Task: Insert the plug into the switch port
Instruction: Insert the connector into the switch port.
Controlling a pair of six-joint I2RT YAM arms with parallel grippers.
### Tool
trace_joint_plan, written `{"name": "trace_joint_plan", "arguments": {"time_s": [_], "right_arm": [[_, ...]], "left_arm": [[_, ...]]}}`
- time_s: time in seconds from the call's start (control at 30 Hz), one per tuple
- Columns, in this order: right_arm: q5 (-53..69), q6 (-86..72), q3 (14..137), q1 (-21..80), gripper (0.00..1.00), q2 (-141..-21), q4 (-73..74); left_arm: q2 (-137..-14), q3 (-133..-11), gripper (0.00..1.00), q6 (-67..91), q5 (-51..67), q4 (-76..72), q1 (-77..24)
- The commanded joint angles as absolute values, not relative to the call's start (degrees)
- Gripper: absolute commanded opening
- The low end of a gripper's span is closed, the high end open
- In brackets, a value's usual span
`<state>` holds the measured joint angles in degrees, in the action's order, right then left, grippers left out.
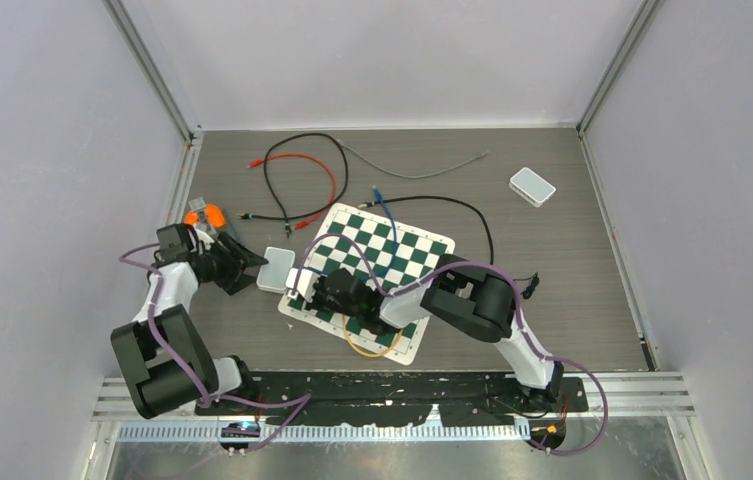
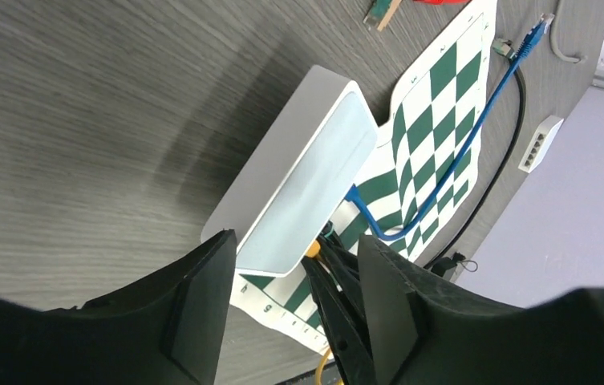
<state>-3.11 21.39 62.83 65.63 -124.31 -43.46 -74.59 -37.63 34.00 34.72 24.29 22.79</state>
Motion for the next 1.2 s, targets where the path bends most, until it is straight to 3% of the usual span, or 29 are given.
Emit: {"name": "trace_joint_plan", "arguments": {"time_s": [0.0, 0.17, 0.4, 0.73, 1.17], "right_arm": [[-3.3, 23.7, 62.7, 65.2, 0.05, -119.9, -50.5], [-2.5, 23.7, 61.9, 64.8, 0.05, -118.8, -51.6], [-1.1, 24.2, 59.3, 64.3, 0.05, -116.2, -54.4], [-1.9, 25.1, 58.6, 64.1, 0.05, -111.8, -53.3], [-2.9, 25.1, 57.5, 64.1, 0.05, -107.8, -52.8]], "left_arm": [[-72.0, -41.0, 0.63, 30.5, 38.3, 35.3, 22.5], [-68.3, -42.6, 0.73, 25.8, 34.7, 37.9, 22.5], [-64.2, -41.5, 0.74, 26.5, 29.6, 38.1, 22.6], [-56.8, -38.7, 0.81, 32.8, 40.1, 27.6, 22.6], [-59.8, -34.6, 0.76, 43.1, 51.0, 6.5, 21.1]]}}
